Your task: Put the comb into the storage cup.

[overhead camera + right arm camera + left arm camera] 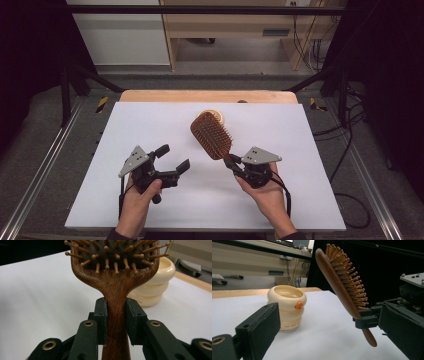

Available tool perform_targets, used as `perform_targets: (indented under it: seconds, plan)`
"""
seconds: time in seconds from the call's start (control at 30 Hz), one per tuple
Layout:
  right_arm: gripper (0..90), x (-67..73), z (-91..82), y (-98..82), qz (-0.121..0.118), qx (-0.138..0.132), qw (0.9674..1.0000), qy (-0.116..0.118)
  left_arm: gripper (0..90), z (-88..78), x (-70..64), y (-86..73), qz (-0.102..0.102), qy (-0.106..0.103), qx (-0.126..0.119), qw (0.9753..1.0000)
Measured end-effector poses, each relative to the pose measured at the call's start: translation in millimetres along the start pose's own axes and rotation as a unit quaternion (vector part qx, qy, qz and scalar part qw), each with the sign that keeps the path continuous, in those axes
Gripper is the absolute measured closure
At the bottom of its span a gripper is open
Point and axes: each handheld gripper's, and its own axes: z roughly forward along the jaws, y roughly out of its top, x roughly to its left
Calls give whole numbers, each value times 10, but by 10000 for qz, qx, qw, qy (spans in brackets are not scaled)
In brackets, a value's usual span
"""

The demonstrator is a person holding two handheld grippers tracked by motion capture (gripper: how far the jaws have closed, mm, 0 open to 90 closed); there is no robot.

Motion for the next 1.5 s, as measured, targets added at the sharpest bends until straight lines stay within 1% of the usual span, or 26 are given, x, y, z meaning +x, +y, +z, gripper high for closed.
perform_targets:
  seconds: [0.03, 0.07, 0.17, 0.2, 0.23, 0.3, 0.4, 0.43, 0.47, 0.5, 0.53, 0.67, 0.77, 0.97, 1.07, 1.17, 1.2, 1.23, 1.27, 1.5]
  plan:
    - [730, 0, 0, 0, 0, 0, 10000, 0, 39, 22, -13, 13, -10, -2, -3, 10000]
    - [730, -2, 9, 19, 8, -76, 10000, 13, 40, 65, -38, 51, 49, 16, -19, 10000]
    - [730, 5, 20, 34, -4, -112, 9999, 27, 39, 113, -55, 99, 72, 9, -28, 10000]
    - [730, 19, 28, 35, 4, -130, 9999, 59, 37, 148, -63, 137, 38, 7, -37, 10000]
    - [730, 19, 28, 35, 4, -130, 9999, 59, 37, 148, -63, 137, 38, 7, -37, 10000]
    - [730, 44, 43, 29, -46, -112, 9999, 78, 35, 177, -81, 180, -43, -38, -79, 10000]
    - [730, 62, 38, 25, -57, -124, 9999, 81, 35, 199, -121, 221, -38, -65, -90, 9999]
    - [730, 77, 24, 29, -36, -160, 9998, 85, 36, 200, -134, 232, -73, -31, -121, 9999]
    - [730, 84, 18, 31, -40, -181, 9998, 78, 36, 202, -144, 239, -154, -29, -156, 9998]
    - [730, 92, 13, 34, -39, -196, 9998, 81, 36, 206, -149, 240, -197, -45, -172, 9996]
    - [730, 92, 13, 34, -39, -196, 9998, 81, 36, 206, -149, 240, -197, -45, -172, 9996]
    - [730, 126, 21, 40, -98, -214, 9997, 92, 33, 226, -162, 246, -324, -145, -159, 9992]
    - [730, 145, 30, 38, -117, -232, 9996, 132, 29, 221, -178, 242, -279, -127, -148, 9994]
    - [730, 157, 27, 35, -167, -240, 9994, 169, 28, 231, -193, 254, -306, -144, -147, 9993]
    - [730, 165, 23, 37, -167, -261, 9994, 163, 30, 237, -188, 262, -417, -156, -136, 9989]
    - [730, 173, 20, 35, -164, -284, 9994, 147, 31, 247, -179, 281, -420, -143, -127, 9989]
    - [730, 187, 18, 35, -175, -292, 9993, 153, 33, 259, -170, 289, -549, -210, -156, 9981]
    - [730, 187, 18, 35, -175, -292, 9993, 153, 33, 259, -170, 289, -549, -210, -156, 9981]
    - [730, 194, 18, 35, -196, -289, 9993, 150, 33, 268, -166, 293, -591, -235, -159, 9978]
    - [730, 262, 47, 29, -285, -252, 9991, 190, 41, 311, -166, 285, -672, -212, -204, 9973]
